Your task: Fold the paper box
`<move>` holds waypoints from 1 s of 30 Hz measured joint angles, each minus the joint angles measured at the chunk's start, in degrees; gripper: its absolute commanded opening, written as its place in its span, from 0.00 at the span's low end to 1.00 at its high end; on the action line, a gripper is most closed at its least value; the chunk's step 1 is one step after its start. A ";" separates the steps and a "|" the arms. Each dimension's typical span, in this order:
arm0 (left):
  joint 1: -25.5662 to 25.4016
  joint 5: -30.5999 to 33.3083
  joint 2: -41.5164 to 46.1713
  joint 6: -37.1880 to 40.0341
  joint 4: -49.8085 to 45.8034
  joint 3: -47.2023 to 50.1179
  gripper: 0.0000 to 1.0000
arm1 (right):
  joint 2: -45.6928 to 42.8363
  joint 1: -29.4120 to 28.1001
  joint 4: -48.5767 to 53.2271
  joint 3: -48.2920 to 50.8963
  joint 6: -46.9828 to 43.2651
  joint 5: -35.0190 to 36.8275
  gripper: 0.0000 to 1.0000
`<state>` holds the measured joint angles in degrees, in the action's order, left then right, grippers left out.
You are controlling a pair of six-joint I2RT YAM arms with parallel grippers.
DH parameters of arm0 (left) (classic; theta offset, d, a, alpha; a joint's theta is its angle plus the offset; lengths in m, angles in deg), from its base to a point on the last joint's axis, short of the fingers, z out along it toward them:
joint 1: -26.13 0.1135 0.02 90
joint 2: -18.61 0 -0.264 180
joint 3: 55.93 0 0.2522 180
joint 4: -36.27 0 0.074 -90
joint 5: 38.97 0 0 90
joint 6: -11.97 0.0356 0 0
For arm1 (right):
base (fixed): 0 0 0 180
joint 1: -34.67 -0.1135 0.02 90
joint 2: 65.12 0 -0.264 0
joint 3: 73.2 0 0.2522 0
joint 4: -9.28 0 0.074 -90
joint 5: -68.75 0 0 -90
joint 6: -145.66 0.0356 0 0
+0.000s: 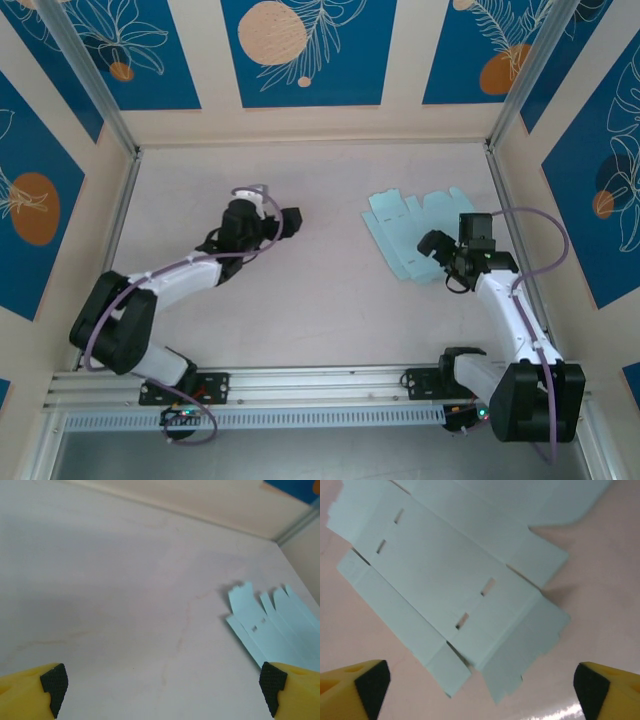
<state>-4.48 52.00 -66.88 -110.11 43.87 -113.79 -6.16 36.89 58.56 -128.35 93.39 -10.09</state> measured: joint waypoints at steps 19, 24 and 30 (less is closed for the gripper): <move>-3.98 -0.59 -3.91 -3.63 -3.04 -3.43 1.00 | 13.73 5.03 -8.63 6.43 5.84 -14.62 0.43; -3.98 -0.61 -5.92 -4.17 -3.78 -3.76 1.00 | 16.81 2.45 -12.02 5.90 7.10 -16.17 0.13; -3.98 -1.03 -7.82 -6.32 -4.46 -4.07 0.95 | 18.18 -9.55 -15.28 3.21 12.39 -15.37 0.04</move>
<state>-8.46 50.98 -74.71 -116.42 39.42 -117.85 12.02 27.33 43.29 -125.14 105.79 -25.46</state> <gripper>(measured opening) 0.959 0.069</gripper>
